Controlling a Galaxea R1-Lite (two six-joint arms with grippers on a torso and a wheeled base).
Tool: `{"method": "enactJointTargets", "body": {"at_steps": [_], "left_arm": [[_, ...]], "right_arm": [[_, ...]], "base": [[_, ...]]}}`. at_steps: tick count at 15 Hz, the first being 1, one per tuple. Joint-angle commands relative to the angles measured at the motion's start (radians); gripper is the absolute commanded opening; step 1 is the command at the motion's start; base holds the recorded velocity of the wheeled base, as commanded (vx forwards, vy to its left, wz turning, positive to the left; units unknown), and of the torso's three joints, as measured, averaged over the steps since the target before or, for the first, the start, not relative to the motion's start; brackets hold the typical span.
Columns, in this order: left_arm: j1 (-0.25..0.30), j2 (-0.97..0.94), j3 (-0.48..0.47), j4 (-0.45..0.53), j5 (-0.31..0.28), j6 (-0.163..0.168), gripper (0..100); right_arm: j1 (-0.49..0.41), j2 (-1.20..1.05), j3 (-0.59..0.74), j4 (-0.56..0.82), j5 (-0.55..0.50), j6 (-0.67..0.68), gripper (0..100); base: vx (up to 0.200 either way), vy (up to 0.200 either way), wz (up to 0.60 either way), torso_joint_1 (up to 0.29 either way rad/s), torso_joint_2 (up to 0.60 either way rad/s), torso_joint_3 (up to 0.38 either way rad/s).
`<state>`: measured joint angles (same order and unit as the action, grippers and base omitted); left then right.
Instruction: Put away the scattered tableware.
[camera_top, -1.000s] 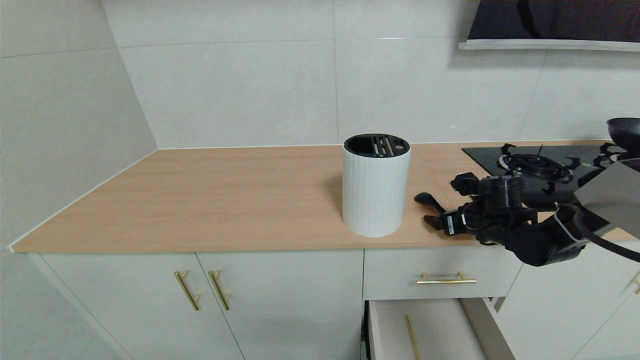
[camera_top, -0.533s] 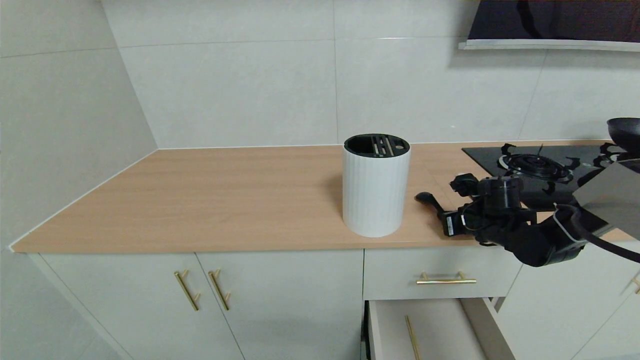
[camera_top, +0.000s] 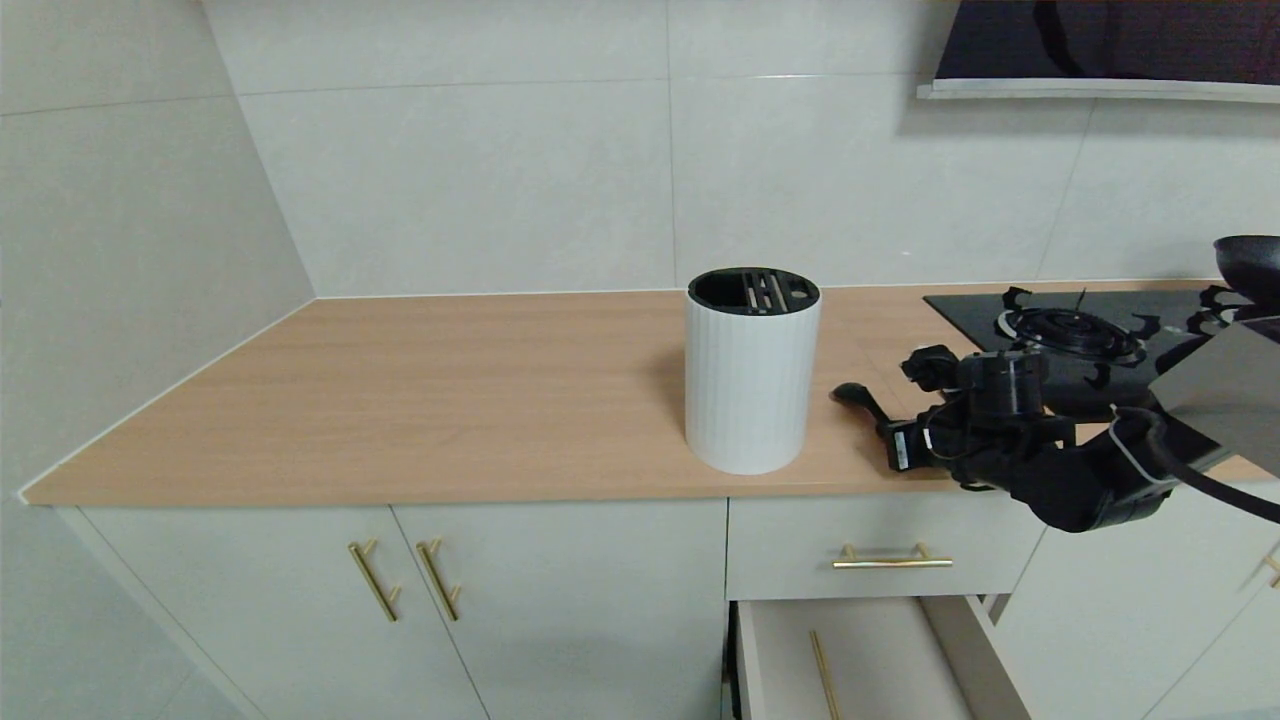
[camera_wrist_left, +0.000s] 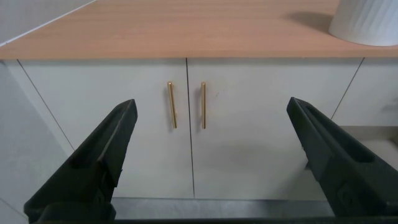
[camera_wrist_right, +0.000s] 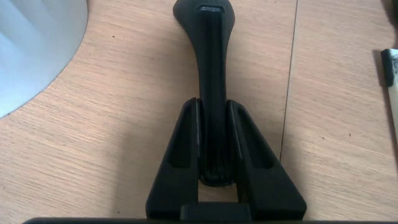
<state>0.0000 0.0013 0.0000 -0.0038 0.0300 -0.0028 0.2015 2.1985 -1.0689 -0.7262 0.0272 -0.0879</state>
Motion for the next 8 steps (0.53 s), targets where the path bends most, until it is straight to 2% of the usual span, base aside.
{"method": "enactJointTargets", "body": {"at_steps": [1,4,8], "left_arm": [[0.000,0.000,0.000,-0.001,0.001,0.000,100],[0.000,0.000,0.000,-0.001,-0.001,0.000,100],[0.000,0.000,0.000,-0.001,0.001,0.000,100]], "right_arm": [[0.003,-0.048,0.001,0.022,0.000,0.025,0],[0.007,-0.138,-0.002,0.148,0.000,0.034,0],[0.064,-0.370,-0.011,0.521,-0.009,0.178,0]], "base": [[0.000,0.000,0.00,0.000,0.00,0.000],[0.000,0.000,0.00,0.000,0.00,0.000],[0.000,0.000,0.00,0.000,0.00,0.000]]}}
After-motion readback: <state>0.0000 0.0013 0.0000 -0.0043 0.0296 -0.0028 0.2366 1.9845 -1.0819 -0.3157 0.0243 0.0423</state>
